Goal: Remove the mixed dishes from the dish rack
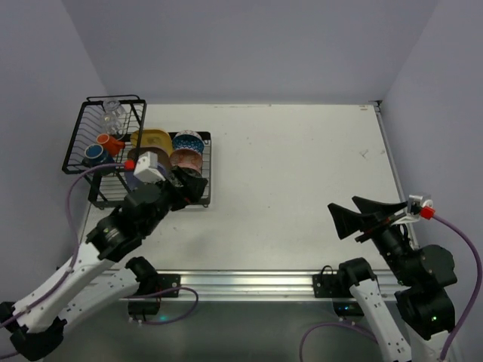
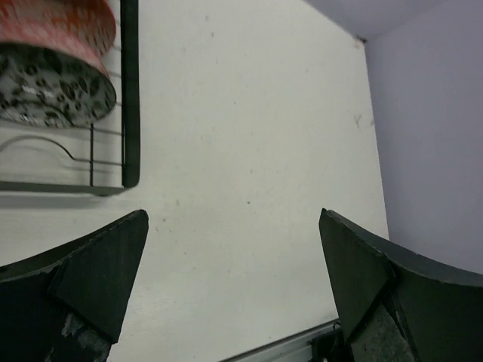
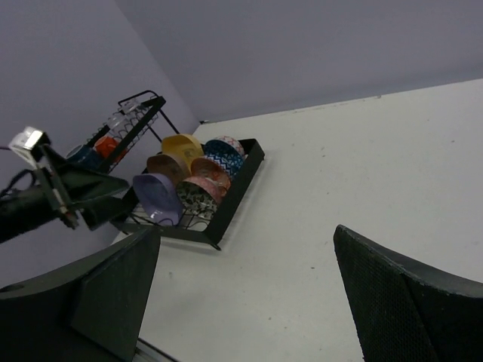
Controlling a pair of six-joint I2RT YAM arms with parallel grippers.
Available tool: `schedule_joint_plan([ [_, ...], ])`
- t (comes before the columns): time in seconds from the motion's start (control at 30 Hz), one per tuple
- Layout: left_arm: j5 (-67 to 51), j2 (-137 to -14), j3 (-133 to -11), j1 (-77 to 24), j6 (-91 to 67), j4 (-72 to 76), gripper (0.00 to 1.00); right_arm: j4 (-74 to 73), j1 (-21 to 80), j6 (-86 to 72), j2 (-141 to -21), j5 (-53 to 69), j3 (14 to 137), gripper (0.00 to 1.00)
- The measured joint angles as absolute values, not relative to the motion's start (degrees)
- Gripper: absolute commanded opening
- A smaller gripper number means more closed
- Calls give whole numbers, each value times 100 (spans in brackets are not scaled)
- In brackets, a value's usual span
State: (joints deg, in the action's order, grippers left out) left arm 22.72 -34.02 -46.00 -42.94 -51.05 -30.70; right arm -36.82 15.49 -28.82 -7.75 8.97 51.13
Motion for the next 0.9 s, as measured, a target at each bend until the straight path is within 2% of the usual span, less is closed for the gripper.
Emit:
schedule_joint_plan([
  [0.13,2060,-4357,-4053,-4595,-6036,-2471,100,-3634,1551,-3055,-784,873,5092,99],
  [0.33,2919,-5151,-4097,-5050,-6873,-2261,100,-3636,1551,-3162,-781,858,5063,99],
  [0.57,4226,-6761,-5190,-5105,-7356,-2447,95,-3625,1551,-3240,-779,860,5048,99],
  [0.6,4386,-6963,-5358,-5109,-7380,-2521,87,-3616,1551,-3242,-779,862,5048,99],
  [0.63,4508,-7102,-5485,-5109,-7393,-2571,85,-3607,1551,-3245,-779,862,5048,99],
  [0.8,5172,-7666,-6108,-5078,-7463,-3116,85,-3603,1551,-3245,-779,862,5054,99],
  [0.9,5297,-7797,-6165,-4954,-7505,-3332,81,-3623,1551,-3240,-779,860,5078,99],
])
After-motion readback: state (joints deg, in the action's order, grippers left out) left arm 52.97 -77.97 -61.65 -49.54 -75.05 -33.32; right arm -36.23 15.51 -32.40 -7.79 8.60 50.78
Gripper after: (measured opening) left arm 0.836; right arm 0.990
